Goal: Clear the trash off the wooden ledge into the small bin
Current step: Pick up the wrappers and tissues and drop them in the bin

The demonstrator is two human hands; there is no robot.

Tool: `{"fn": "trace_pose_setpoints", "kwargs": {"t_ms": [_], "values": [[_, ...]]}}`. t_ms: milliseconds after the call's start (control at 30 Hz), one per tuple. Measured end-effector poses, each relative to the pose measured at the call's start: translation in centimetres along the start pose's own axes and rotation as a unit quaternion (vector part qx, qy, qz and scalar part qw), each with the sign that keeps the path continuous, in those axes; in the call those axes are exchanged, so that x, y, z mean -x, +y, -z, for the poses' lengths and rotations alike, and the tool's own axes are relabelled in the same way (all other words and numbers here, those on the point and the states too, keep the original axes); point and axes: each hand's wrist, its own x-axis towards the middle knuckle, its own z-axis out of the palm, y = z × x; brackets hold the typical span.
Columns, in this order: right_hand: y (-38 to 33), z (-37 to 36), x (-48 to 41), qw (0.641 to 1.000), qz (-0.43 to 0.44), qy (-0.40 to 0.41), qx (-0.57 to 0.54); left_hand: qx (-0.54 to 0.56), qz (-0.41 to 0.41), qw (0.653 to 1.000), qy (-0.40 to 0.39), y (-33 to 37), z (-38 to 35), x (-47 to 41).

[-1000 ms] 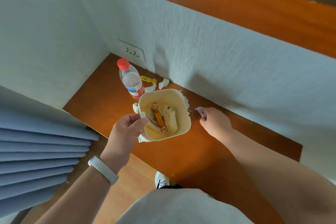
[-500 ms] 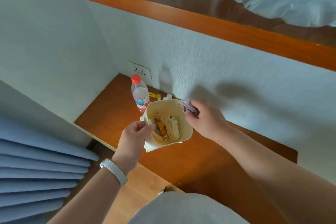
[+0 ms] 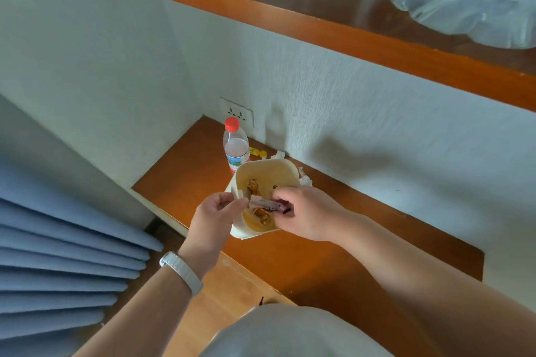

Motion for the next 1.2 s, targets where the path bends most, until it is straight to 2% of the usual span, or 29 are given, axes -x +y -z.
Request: {"fn": "trace_pose_setpoints", "kwargs": {"t_ms": [167,367,567,667,900,1200], "values": [[1.1,0.5,-0.2,0.999,-0.007,0.017,-0.039,0.003,0.01,1.0,0.018,-0.5,0.6,-0.1],[6.2,-0.1,-0.8,0.989,-0.079,0.117,-0.032,0.012,0.02,0.999,0.045,-0.9,1.2,-0.4],[13.1,-3.6,-2.0,0.974,-0.211,0.028,0.071,0.02,0.036,0.997,0.062,-1.2,1.5,-0.4],[15.1,-5.3,-2.6,0.967,-0.239,0.032,0.088,0.03,0.044,0.996,0.07,-1.4,1.9,-0.2],[16.9,-7.1,-3.3,0.957,-0.24,0.013,0.162,0.038,0.053,0.994,0.091,-1.5,2.6,0.3],[17.1,-7.5,-2.5,0.949,-0.252,-0.016,0.19,0.048,0.054,0.993,0.09,-1.3,2.0,0.5]]}}
